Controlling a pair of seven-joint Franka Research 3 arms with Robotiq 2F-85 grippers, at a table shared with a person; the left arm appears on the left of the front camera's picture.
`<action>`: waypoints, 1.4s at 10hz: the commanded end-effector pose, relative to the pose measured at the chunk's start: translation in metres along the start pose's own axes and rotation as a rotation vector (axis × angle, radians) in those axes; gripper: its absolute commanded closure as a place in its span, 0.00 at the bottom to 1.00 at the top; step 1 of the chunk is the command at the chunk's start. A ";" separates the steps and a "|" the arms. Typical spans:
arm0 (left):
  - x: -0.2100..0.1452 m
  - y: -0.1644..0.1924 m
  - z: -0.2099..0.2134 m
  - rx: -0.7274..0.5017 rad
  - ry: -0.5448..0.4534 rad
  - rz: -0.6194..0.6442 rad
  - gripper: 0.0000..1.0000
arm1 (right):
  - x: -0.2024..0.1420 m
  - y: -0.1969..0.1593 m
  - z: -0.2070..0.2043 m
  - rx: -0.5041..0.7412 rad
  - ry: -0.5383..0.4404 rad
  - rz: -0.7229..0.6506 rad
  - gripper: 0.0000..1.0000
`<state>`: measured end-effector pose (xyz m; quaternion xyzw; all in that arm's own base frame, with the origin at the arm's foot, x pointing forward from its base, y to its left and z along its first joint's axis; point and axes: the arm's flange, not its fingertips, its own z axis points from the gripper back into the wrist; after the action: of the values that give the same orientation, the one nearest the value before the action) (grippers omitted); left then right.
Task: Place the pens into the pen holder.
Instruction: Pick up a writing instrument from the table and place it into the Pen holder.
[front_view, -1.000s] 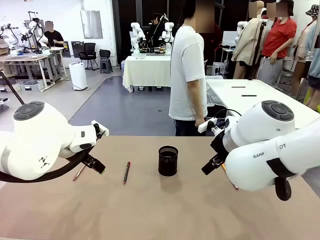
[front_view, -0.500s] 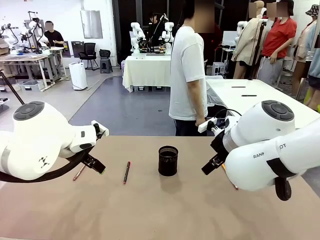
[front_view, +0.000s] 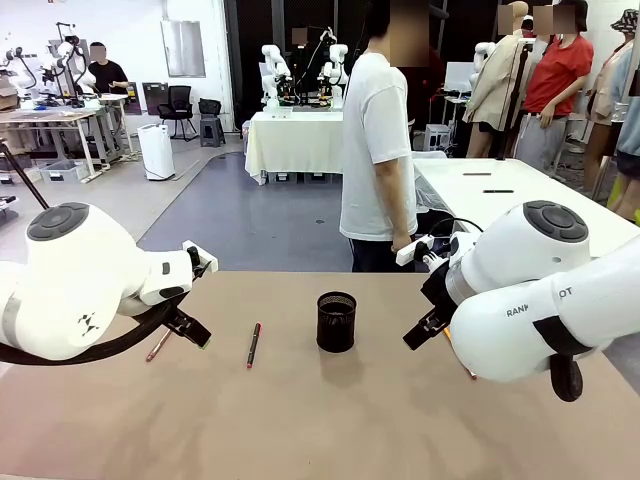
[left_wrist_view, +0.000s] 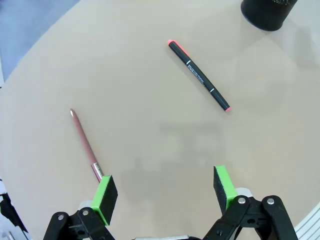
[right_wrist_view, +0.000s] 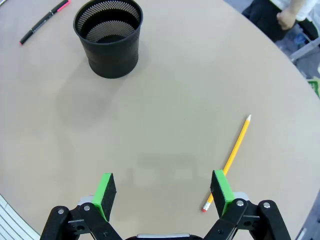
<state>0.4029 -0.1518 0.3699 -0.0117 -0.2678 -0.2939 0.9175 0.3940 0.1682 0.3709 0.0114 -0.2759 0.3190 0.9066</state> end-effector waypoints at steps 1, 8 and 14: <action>0.000 0.000 0.000 0.000 0.000 0.000 0.00 | 0.000 0.000 0.000 0.000 0.000 0.000 0.00; -0.002 -0.003 0.013 -0.128 0.099 -0.023 0.00 | -0.001 0.008 0.012 -0.153 0.107 0.079 0.00; 0.003 0.029 0.072 -0.295 0.000 -0.010 0.00 | 0.010 0.046 0.036 -0.284 0.282 0.103 0.00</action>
<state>0.3837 -0.1267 0.4395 -0.1342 -0.2101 -0.3301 0.9104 0.3514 0.1924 0.3982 -0.1705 -0.1937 0.3400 0.9044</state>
